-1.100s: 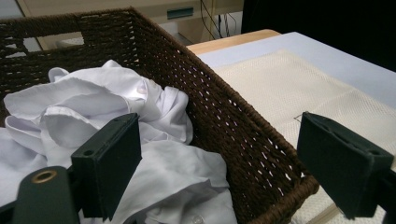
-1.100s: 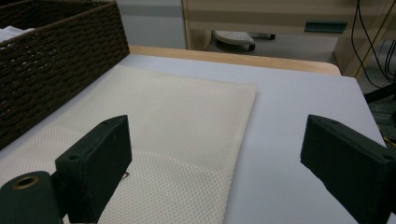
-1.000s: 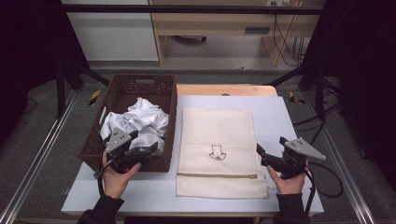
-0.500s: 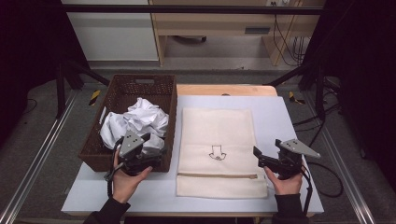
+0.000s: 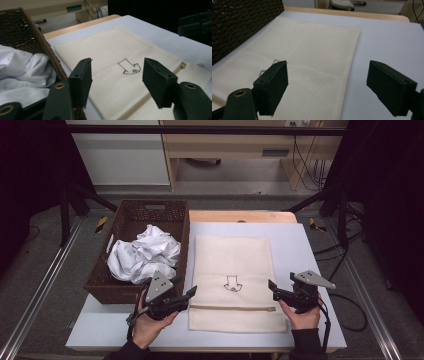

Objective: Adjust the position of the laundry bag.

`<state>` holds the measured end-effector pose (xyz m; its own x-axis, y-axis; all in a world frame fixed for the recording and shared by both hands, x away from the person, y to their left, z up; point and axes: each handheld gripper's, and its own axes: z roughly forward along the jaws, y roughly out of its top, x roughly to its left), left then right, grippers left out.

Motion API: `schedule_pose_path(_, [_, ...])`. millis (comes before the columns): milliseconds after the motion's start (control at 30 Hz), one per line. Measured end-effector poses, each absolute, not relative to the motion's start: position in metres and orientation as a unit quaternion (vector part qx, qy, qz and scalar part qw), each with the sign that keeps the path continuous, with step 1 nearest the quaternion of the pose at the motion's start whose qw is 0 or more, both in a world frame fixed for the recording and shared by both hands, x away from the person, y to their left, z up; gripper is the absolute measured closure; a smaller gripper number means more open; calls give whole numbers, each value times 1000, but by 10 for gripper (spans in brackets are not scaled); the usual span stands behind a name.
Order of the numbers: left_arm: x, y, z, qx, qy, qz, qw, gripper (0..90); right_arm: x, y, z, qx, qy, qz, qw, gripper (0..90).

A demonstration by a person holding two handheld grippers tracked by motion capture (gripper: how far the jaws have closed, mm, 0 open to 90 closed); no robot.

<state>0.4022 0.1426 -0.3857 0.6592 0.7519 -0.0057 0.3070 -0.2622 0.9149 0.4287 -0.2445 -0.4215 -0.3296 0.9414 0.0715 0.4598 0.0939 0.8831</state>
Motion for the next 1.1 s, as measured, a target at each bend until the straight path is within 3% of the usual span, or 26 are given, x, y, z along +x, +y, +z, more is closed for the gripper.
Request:
schedule_pose_path(300, [391, 136, -418, 799, 351, 186, 452, 531, 433, -242, -434, 522, 700, 414, 258, 225])
schedule_pose_path(667, [389, 141, -461, 823, 387, 148, 389, 549, 438, -241, -447, 540, 710, 377, 251, 264])
schedule_pose_path(1100, [386, 132, -477, 837, 394, 137, 355, 617, 443, -246, -473, 559, 719, 331, 247, 451])
